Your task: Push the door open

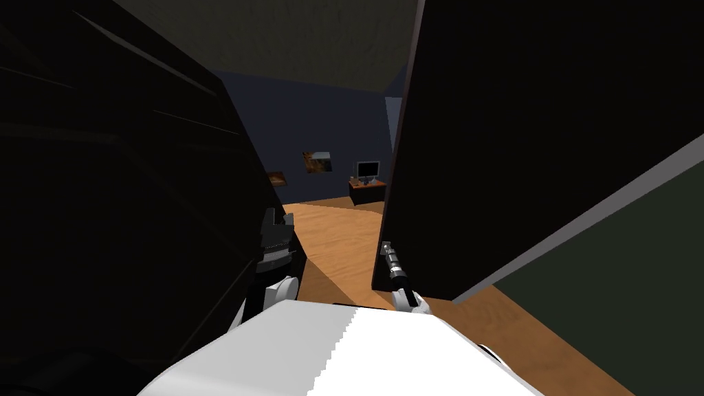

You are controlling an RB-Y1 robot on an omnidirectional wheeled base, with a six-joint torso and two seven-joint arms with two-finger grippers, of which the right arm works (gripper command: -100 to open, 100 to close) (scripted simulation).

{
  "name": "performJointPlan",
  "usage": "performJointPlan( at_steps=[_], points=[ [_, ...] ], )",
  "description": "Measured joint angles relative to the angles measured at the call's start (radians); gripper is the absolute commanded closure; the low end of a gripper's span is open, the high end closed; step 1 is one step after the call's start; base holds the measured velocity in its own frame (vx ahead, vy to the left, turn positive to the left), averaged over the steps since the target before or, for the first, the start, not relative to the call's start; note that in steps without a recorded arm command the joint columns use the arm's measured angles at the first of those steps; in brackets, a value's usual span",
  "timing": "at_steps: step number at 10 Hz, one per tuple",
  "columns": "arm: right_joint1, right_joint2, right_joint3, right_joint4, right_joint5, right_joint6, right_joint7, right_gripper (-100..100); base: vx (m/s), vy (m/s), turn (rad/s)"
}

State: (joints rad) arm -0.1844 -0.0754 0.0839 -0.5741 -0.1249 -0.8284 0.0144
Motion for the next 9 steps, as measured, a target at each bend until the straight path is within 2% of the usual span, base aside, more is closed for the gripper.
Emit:
performJointPlan(
  at_steps=[1,2,3,4,5,6,7,8,9],
  points=[
    [0.034,-0.002,-0.007,-0.053,-0.003,0.022,0.006,100,0.129,0.066,-0.056],
    [0.034,-0.005,-0.013,-0.056,-0.006,0.029,0.009,100,0.051,0.018,0.009],
    [0.020,-0.009,-0.017,-0.034,-0.008,0.015,0.006,100,0.095,0.056,-0.036],
    [0.030,-0.007,-0.025,-0.049,-0.012,0.022,0.010,100,0.104,0.043,-0.047],
    [0.009,-0.005,-0.033,-0.007,-0.016,0.007,0.013,100,0.151,0.064,-0.034],
    [0.029,-0.009,-0.042,-0.035,-0.020,0.018,0.017,100,0.163,0.076,-0.076],
    [0.027,-0.013,-0.049,-0.033,-0.024,0.023,0.017,100,0.181,0.056,-0.070],
    [0.022,-0.013,-0.060,-0.021,-0.029,0.017,0.019,100,0.169,0.067,-0.025],
    [0.032,-0.013,-0.069,-0.039,-0.034,0.022,0.024,100,0.134,0.065,-0.057]
  ],
)
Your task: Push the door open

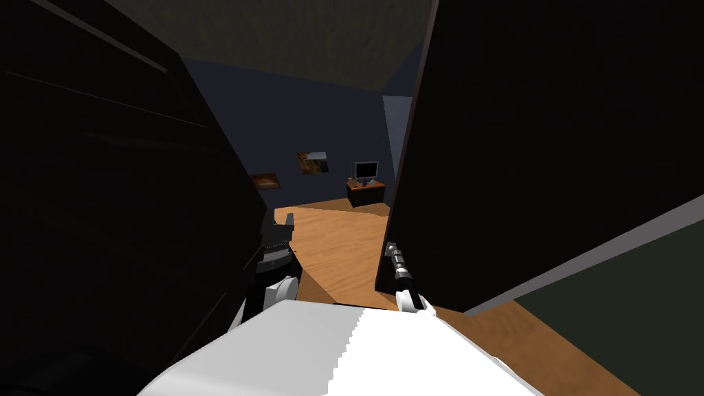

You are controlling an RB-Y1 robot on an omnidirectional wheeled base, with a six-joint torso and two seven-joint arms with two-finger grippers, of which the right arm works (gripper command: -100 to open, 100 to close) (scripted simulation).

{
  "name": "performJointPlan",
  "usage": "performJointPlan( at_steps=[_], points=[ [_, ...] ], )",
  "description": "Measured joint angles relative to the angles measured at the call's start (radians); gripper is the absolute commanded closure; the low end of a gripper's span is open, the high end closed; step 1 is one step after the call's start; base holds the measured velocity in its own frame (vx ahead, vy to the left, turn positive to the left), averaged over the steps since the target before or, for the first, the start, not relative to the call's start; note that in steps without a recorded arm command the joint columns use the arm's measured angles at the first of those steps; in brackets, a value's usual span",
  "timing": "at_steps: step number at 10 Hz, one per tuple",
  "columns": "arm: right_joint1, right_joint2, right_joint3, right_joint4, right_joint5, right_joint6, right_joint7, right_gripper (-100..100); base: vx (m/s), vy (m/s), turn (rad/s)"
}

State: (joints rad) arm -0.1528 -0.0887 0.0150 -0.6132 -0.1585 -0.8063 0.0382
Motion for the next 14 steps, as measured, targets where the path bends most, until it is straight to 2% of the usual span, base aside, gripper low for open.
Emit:
performJointPlan(
  at_steps=[1,2,4,6,14],
  points=[
    [0.003,0.003,-0.010,-0.018,-0.004,0.012,0.009,100,0.073,0.035,-0.014],
    [-0.016,-0.001,-0.015,0.009,-0.007,0.000,0.009,100,0.146,0.063,-0.047],
    [-0.012,0.001,-0.037,0.006,-0.018,0.006,0.018,100,0.157,0.094,-0.070],
    [-0.029,-0.003,-0.063,0.051,-0.032,-0.013,0.021,100,0.206,0.093,-0.076],
    [-0.034,-0.012,-0.146,0.055,-0.072,-0.011,0.043,100,0.161,0.064,-0.055]
  ],
)
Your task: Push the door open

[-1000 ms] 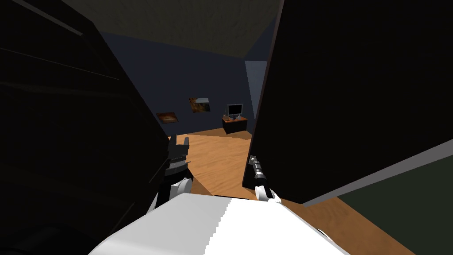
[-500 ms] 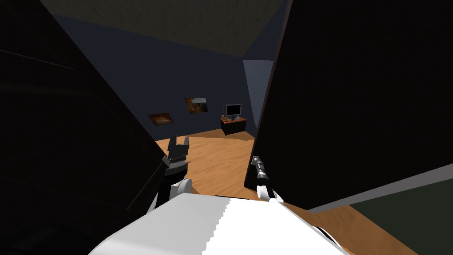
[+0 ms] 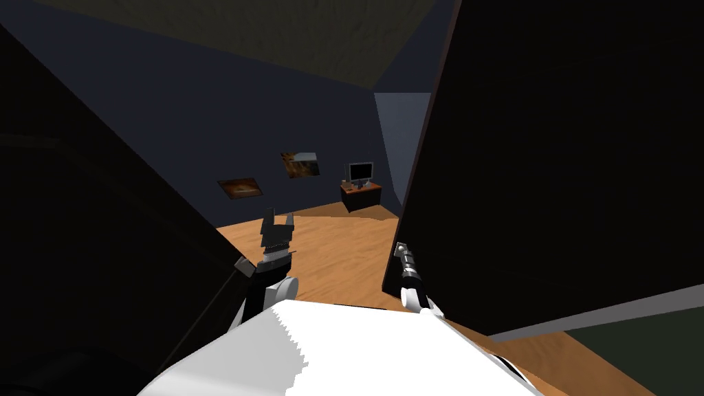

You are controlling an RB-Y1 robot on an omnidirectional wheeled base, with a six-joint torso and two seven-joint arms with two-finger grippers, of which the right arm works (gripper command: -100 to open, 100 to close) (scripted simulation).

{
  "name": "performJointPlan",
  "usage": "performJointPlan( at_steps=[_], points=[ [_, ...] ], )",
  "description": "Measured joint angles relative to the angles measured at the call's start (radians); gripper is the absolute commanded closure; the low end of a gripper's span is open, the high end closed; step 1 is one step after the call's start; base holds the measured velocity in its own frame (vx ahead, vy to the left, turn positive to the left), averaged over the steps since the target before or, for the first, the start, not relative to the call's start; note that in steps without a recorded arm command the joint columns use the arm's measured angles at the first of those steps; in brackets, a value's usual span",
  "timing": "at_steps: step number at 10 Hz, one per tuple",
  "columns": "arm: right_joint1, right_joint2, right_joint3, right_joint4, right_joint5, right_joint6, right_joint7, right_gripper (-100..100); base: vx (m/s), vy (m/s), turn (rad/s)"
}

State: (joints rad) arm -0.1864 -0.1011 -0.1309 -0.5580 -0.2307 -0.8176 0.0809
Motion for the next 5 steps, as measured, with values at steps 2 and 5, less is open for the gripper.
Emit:
performJointPlan(
  at_steps=[2,5],
  points=[
    [0.006,-0.002,-0.009,-0.005,-0.005,0.001,0.003,100,0.157,0.030,-0.049],
    [0.004,-0.008,-0.033,0.011,-0.022,-0.005,0.010,100,0.189,0.026,-0.042]
  ],
)
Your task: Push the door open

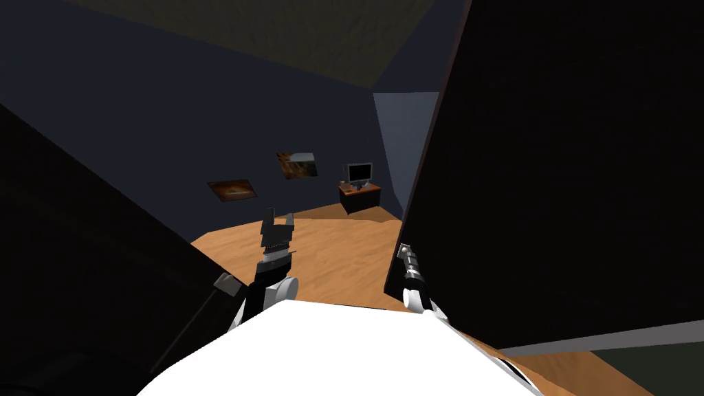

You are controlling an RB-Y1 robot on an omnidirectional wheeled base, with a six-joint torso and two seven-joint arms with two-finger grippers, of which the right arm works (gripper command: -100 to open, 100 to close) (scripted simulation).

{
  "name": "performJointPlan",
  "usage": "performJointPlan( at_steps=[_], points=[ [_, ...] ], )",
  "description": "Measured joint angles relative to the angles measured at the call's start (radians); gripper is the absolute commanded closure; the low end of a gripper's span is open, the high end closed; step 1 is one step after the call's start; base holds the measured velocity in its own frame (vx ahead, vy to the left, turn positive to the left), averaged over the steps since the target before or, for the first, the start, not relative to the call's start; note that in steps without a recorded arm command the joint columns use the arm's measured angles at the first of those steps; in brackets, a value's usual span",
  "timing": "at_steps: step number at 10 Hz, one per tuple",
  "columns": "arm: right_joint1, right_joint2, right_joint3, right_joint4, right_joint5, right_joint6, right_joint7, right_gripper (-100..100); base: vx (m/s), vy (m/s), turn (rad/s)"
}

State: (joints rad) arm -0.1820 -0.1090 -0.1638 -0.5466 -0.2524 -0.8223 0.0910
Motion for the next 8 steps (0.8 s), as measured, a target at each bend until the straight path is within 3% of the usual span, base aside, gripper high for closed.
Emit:
performJointPlan(
  at_steps=[8],
  points=[
    [0.010,-0.014,-0.078,-0.017,-0.051,0.006,0.035,100,0.189,0.036,-0.046]
  ],
)
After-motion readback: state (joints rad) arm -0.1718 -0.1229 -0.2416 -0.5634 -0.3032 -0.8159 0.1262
